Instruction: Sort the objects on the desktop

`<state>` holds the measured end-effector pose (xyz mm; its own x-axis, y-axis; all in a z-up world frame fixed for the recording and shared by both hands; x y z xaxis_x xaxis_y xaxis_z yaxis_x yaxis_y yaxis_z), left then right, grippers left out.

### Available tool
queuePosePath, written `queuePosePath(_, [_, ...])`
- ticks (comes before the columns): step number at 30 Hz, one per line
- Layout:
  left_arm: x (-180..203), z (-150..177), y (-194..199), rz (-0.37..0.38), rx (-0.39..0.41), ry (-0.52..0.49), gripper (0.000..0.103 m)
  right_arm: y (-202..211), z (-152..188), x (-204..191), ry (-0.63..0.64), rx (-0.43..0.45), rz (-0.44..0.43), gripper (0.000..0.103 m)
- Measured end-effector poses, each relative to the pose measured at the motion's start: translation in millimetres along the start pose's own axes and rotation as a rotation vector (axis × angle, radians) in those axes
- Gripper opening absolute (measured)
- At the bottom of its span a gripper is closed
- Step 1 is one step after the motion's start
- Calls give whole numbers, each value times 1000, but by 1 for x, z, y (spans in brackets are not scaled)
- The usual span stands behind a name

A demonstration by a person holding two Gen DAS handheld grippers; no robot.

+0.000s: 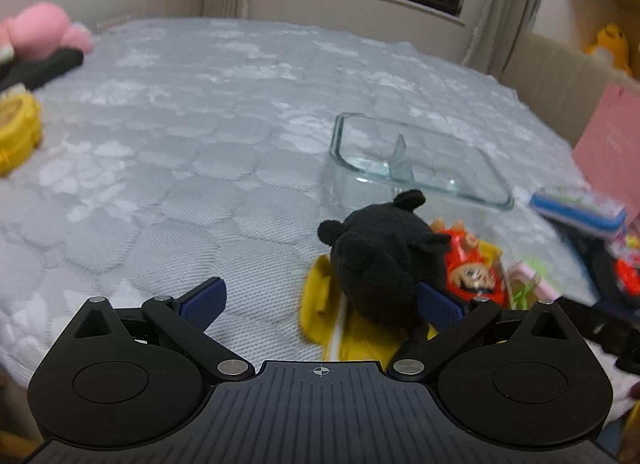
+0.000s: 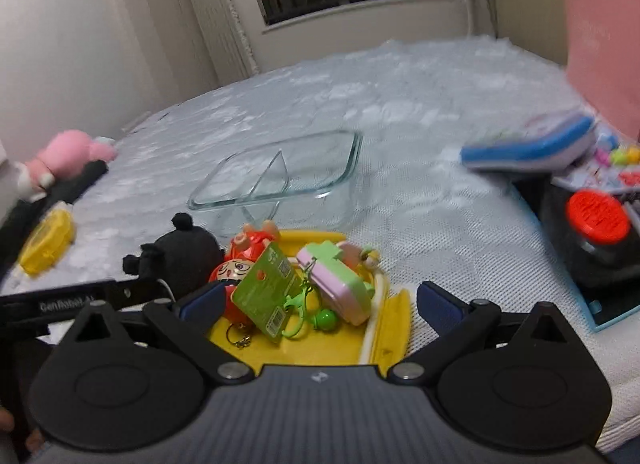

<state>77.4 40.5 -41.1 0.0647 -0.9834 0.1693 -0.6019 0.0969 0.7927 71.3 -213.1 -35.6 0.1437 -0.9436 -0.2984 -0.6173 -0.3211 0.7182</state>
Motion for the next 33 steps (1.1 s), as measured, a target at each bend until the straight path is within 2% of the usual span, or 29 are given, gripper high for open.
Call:
queuePosePath(3, [6,-8,-2,26,-12,-9,103,0,-5,1,21,20,2,94])
queuePosePath(9, [15,-22,13,58,39,-42,103,11,-12,1,42,103,-110,98])
queuePosePath(13, [6,-22,5,13,17,-26,103,5,-7,-9,120,110,-37,98])
queuePosePath(15, [2,-20,-1,5,-8,-23,103,-2,-4,-12,139,79,-30,94])
queuePosePath(17, [-2,-17,-4,27,-26,-18,103,-11,-1,-15,153,46,-16,80])
queuePosePath(19, [-6,-14,-3,45,-35,-8,103,-19,1,-17,173,21,19,72])
queuePosePath(27, [-14,-13,-3,125,-123,47,103,-37,-5,-8,211,-8,54,71])
queuePosePath(28, [-12,-13,-2,139,-127,42,103,-40,-6,-7,207,-15,52,68])
queuePosePath(31, [-10,-14,5,120,-102,7,103,-42,-7,-5,197,-32,45,44])
queuePosePath(33, [-12,-17,8,89,-78,-6,103,-40,-9,-4,185,-31,27,39])
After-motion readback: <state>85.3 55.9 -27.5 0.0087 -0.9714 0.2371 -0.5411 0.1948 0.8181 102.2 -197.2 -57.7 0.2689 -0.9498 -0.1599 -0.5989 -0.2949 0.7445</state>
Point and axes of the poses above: each gripper's, at about its wrist camera, not at the fingertips, and y roughly against the way its jaws point, x to its right, z to its underside, the point moved 5 cm from there along -y, roughly the way its jaws point, and after that the axes turned 10 degrees about -x, right-handed, at the moved point
